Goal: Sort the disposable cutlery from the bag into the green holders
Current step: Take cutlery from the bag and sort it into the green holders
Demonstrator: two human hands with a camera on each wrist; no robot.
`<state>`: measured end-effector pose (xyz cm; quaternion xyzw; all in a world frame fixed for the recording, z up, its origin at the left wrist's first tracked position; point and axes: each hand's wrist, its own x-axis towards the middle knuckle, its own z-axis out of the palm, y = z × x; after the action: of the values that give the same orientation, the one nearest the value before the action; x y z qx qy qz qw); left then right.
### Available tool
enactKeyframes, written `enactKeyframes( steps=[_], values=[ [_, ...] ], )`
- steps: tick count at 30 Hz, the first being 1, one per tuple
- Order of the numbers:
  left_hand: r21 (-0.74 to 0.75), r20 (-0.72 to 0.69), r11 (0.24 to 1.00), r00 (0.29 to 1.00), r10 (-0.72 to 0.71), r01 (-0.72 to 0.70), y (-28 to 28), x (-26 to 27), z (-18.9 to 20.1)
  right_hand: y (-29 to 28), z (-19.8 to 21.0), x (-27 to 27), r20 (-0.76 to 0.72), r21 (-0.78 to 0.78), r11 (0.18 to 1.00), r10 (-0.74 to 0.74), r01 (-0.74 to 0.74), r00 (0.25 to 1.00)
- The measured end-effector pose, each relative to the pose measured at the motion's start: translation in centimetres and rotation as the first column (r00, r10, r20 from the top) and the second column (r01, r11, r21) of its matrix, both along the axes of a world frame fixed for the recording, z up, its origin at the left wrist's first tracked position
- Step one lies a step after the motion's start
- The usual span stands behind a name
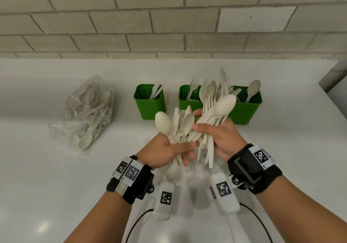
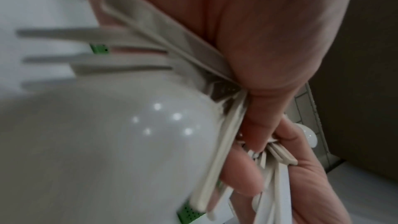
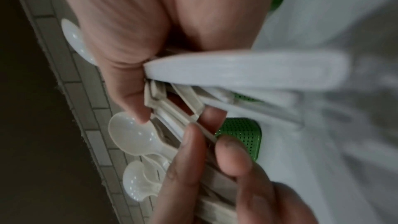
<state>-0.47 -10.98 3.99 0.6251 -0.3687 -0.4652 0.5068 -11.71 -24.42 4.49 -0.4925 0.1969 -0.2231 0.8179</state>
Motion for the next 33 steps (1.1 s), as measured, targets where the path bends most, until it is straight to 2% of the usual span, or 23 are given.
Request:
enactKeyframes(
  steps=[2,4,7,8,10,12,14,16,18,21,27,30,33],
  values=[
    [0.01,0.002,1.0,1.0,-0.023,0.023,0.4,0.2,-0.3,-0.2,-0.3,0.1,-0.009,-0.062,0.998,-0.022,0.021,1.0],
    [0.027,-0.014,1.0,1.0,0.016,-0.015,1.0,0.7,-0.8,-0.8,-0.2,0.3,0.032,-0.087,0.994,-0.062,0.065,0.998],
    [-0.018,-0.065,0.97,0.968,0.241,-0.242,1.4,2.1,-1.8,-1.5,0.2,0.3,0.094,-0.05,0.995,-0.076,0.081,0.993],
    [-0.052,-0.077,0.945,0.945,0.319,-0.323,1.4,2.6,-1.9,-1.5,0.0,0.3,0.081,-0.098,0.988,-0.108,0.116,0.991],
    [-0.126,-0.113,0.894,0.902,0.418,-0.43,1.2,3.2,-1.6,-1.3,-0.9,0.5,0.009,-0.316,0.926,-0.215,0.206,0.977],
    [-0.176,-0.155,0.863,0.879,0.452,-0.474,0.9,3.4,-1.3,-0.7,-2.7,1.0,-0.09,-0.412,0.891,-0.246,0.189,0.965],
    [-0.198,-0.184,0.854,0.874,0.45,-0.481,0.8,3.3,-1.1,-0.2,-4.6,1.3,-0.243,-0.42,0.906,-0.157,0.042,0.957],
    [-0.218,-0.202,0.853,0.877,0.437,-0.475,0.7,3.0,-1.0,0.0,-5.5,1.4,-0.335,-0.466,0.881,-0.087,-0.085,0.938],
    [-0.225,-0.212,0.86,0.885,0.415,-0.457,0.6,2.5,-0.9,0.0,-5.4,1.8,-0.292,-0.482,0.874,-0.093,-0.063,0.952],
    [-0.227,-0.261,0.887,0.903,0.342,-0.402,0.3,1.6,-1.2,0.5,-5.1,2.6,-0.174,-0.425,0.905,-0.08,-0.002,0.982],
    [-0.172,-0.175,0.906,0.917,0.358,-0.386,-0.7,0.5,-2.4,0.9,-5.9,2.5,-0.298,-0.441,0.887,-0.005,-0.134,0.954],
    [-0.14,-0.212,0.906,0.906,0.367,-0.4,-1.1,0.4,-2.6,0.9,-5.8,2.6,-0.331,-0.443,0.875,0.044,-0.197,0.943],
    [-0.174,-0.267,0.902,0.901,0.343,-0.395,-1.3,0.4,-1.9,1.0,-5.4,2.6,-0.274,-0.458,0.88,-0.007,-0.124,0.962]
  ],
)
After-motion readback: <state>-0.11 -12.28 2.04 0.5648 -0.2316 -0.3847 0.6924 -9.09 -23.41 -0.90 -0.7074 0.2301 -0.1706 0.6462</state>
